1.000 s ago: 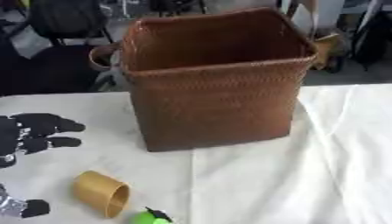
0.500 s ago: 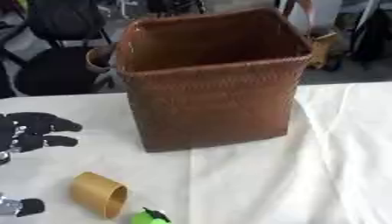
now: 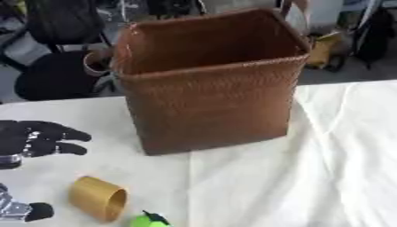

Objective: Pick up objects on the table and place them in the box.

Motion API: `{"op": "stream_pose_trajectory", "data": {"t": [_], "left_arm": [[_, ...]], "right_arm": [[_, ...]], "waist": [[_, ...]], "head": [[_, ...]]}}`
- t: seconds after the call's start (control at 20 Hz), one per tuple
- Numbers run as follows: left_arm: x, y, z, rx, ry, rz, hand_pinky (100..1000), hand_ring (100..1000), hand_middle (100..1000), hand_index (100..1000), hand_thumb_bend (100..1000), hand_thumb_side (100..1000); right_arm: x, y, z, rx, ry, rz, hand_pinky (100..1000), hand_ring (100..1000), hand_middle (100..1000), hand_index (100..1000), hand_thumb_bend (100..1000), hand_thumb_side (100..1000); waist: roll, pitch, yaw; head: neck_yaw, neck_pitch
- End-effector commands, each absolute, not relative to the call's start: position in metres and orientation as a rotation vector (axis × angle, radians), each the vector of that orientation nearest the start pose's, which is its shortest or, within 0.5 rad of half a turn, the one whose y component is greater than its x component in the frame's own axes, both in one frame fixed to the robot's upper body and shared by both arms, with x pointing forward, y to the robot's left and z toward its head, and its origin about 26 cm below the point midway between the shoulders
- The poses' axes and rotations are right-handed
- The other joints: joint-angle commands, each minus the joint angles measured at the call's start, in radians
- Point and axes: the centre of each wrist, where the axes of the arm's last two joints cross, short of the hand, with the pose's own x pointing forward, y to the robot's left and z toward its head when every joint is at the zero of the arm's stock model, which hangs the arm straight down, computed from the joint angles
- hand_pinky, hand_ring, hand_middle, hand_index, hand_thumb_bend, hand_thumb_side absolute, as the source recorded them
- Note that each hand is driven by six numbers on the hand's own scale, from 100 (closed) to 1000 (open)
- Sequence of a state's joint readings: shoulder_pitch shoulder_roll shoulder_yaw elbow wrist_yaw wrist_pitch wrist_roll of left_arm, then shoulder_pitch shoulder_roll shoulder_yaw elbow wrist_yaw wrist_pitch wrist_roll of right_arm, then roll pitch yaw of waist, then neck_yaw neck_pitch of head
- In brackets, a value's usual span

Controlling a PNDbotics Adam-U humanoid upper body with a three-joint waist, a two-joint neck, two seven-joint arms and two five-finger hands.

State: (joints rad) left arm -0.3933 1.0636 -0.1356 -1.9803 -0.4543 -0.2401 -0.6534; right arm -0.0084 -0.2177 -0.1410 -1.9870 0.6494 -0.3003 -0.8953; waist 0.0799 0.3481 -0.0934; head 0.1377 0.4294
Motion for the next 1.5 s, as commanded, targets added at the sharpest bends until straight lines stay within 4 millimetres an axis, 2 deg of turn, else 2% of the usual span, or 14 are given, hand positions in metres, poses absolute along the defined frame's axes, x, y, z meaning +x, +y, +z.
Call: {"op": "stream_pose_trajectory", "data": {"t": [0.05, 0.65, 1.25, 1.5], "left_arm": [[0.294, 0.319, 0.298, 0.826, -1.317, -2.098, 1000, 1000, 1000, 1000, 619, 865], [0.317, 0.323, 0.3, 0.758, -1.1, -2.132, 1000, 1000, 1000, 1000, 657, 863], [0.339, 0.32, 0.284, 0.674, -1.092, -2.136, 1000, 1000, 1000, 1000, 646, 891], [0.345, 0.318, 0.268, 0.64, -1.026, -2.185, 1000, 1000, 1000, 1000, 664, 868]], "right_arm": [[0.26, -0.309, 0.126, 1.625, 3.05, 0.374, 677, 530, 584, 603, 100, 1000], [0.261, -0.306, 0.127, 1.61, 3.062, 0.367, 676, 528, 584, 596, 100, 1000], [0.262, -0.304, 0.128, 1.598, 3.067, 0.376, 674, 528, 584, 592, 100, 1000], [0.263, -0.304, 0.129, 1.582, 3.071, 0.379, 673, 528, 584, 591, 100, 1000]], "waist": [[0.001, -0.023, -0.002], [0.008, -0.024, -0.01], [0.012, -0.02, -0.02], [0.013, -0.017, -0.02]], "head": [[0.002, 0.005], [0.007, 0.008], [0.017, 0.011], [0.023, 0.013]]}}
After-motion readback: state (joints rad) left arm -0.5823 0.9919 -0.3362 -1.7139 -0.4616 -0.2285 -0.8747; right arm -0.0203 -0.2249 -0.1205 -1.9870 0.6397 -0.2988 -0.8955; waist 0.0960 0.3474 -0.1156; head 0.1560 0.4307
